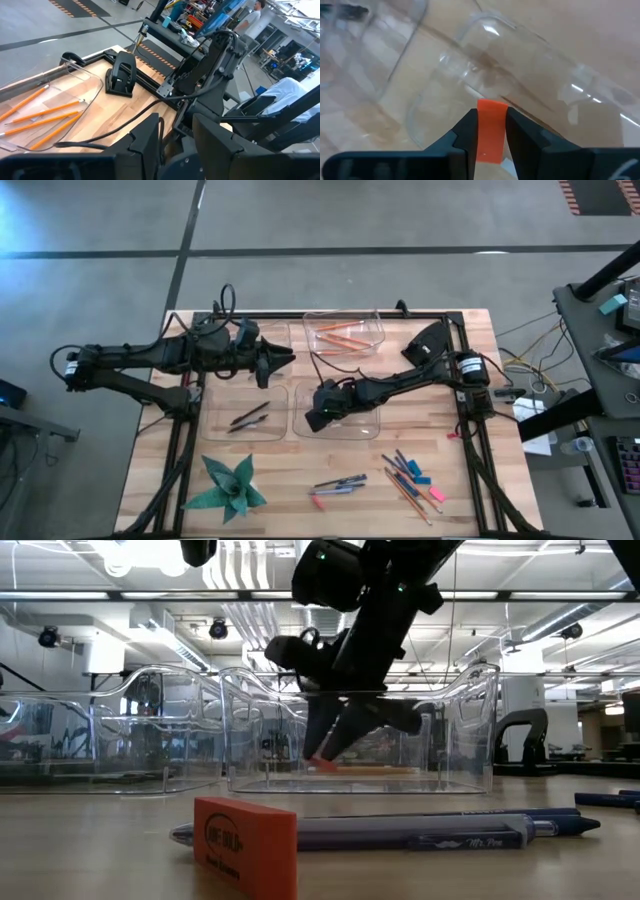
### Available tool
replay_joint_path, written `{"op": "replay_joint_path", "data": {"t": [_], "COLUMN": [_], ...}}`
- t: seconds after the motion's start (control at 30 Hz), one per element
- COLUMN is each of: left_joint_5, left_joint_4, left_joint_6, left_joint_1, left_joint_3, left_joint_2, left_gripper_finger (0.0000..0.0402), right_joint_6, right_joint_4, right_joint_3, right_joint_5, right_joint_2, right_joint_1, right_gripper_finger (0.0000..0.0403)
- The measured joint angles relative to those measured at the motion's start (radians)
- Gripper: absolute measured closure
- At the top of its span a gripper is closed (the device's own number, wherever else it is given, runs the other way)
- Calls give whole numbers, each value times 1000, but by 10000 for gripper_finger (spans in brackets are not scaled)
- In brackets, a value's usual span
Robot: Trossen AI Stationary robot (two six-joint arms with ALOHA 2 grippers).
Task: Sort crayons/erasers/pens/pencils in bins
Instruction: Put the orange eraser into the bottom right transparent bin, then put the blue crayon into the top left transparent bin
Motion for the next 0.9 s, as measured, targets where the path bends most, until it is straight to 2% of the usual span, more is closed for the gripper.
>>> {"op": "replay_joint_path", "data": {"t": [0.6, 0.9], "left_joint_5": [1, 6], "left_joint_4": [-20, -24], "left_joint_6": [0, 0], "left_joint_1": [-1, -2], "left_joint_3": [0, 0], "left_joint_2": [0, 0], "left_gripper_finger": [294, 294], "right_joint_6": [-2, -2], "right_joint_4": [3, 5], "right_joint_3": [5, 6], "right_joint_5": [-17, -17], "right_joint_2": [31, 25], "right_joint_1": [1, 1], "right_gripper_finger": [304, 248]}}
